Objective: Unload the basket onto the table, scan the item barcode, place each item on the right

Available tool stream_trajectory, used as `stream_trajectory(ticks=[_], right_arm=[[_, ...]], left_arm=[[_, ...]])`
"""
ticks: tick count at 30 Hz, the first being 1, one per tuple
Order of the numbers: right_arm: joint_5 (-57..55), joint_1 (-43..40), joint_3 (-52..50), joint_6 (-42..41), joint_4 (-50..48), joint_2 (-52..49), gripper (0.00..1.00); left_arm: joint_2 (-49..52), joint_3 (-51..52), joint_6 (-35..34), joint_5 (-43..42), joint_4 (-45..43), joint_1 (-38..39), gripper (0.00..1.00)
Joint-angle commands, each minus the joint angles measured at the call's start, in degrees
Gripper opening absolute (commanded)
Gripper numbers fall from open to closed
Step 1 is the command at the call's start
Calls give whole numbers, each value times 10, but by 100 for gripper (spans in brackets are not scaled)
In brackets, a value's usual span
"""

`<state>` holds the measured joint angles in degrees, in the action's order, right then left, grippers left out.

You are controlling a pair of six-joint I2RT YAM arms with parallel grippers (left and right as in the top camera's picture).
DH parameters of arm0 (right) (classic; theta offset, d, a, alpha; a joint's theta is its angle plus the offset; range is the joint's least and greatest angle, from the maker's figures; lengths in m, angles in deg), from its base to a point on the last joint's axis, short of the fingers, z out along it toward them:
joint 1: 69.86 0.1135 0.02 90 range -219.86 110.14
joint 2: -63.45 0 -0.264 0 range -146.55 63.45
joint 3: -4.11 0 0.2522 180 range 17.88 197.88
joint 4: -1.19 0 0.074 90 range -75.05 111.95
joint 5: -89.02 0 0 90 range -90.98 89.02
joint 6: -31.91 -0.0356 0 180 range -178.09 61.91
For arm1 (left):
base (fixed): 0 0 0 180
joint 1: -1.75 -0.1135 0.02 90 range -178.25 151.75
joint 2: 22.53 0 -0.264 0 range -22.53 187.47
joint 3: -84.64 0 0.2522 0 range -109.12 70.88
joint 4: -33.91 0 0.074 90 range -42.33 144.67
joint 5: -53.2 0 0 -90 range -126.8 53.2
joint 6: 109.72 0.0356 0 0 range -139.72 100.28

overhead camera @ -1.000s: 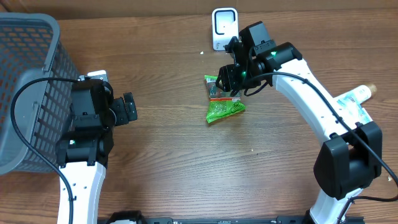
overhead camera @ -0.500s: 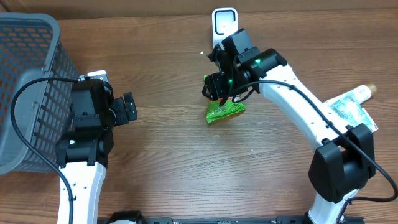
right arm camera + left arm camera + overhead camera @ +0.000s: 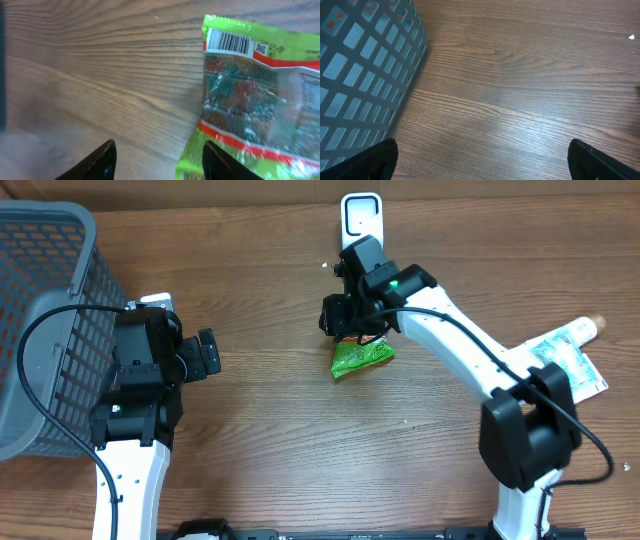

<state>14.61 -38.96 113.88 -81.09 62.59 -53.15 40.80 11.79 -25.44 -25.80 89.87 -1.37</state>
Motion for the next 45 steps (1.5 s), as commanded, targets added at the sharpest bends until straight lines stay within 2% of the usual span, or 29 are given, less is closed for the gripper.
stream_trajectory(ticks=[1,8,18,22,24,29,31,35,39,45], right_arm=[[-10,7,7,-20,-14,-37,56],[-15,28,7,5,37,-69,56],[-259,7,7,15,167,-73,58],[-300,-21,8,101,162,-73,63],[-315,-37,9,119,141,-73,63],[-287,-86,36,156,107,-73,63],[-199,-112,89,186,137,-72,64],[-83,-143,185,190,192,-71,66],[-7,-169,222,188,184,-71,79],[-38,-176,197,188,131,-111,95]], left_arm=[[-3,-2,8,5,-2,-2,100],[-3,-2,8,5,-2,-2,100],[-3,-2,8,5,-2,-2,100],[-3,-2,8,5,-2,-2,100],[-3,-2,8,5,-2,-2,100],[-3,-2,8,5,-2,-2,100],[-3,-2,8,5,-2,-2,100],[-3,-2,8,5,-2,-2,100],[-3,-2,8,5,-2,-2,100],[-3,-2,8,5,-2,-2,100]])
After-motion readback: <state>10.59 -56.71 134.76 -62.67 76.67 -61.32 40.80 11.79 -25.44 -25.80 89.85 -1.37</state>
